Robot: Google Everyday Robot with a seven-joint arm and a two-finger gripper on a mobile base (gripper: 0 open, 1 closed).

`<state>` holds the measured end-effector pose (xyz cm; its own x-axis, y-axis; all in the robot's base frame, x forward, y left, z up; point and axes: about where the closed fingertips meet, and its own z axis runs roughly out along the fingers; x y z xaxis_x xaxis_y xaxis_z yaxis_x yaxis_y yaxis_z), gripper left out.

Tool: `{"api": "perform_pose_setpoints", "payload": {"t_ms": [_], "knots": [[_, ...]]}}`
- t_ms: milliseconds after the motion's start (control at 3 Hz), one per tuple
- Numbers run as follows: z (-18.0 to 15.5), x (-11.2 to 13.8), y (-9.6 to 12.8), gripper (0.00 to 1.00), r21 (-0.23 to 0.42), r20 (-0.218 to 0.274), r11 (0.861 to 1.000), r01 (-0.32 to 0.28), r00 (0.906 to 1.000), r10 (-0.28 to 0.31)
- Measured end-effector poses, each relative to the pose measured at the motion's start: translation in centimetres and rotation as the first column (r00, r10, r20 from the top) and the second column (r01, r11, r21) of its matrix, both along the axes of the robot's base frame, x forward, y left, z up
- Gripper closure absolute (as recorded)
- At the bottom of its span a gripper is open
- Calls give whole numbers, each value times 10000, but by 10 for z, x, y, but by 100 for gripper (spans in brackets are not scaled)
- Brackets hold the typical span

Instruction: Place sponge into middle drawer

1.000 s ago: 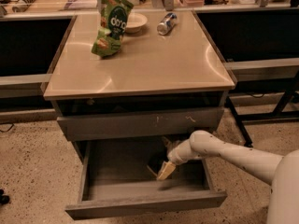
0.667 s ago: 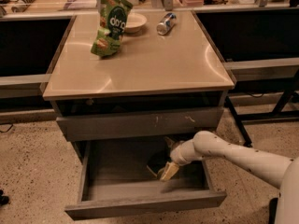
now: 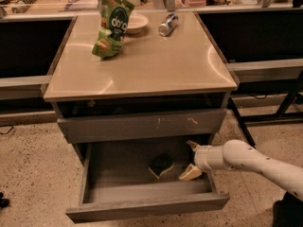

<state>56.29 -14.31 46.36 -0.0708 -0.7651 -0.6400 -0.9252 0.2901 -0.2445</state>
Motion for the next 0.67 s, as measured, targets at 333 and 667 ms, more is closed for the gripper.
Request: {"api": "perform_pose_setpoints", "payload": {"t_ms": [333,667], "knots": [[33,-14,-56,42,-235,487,9915,1282,9907,-1269],[69,-23,-113,65,-321,1346,9574,2869,9504,-2803]]}}
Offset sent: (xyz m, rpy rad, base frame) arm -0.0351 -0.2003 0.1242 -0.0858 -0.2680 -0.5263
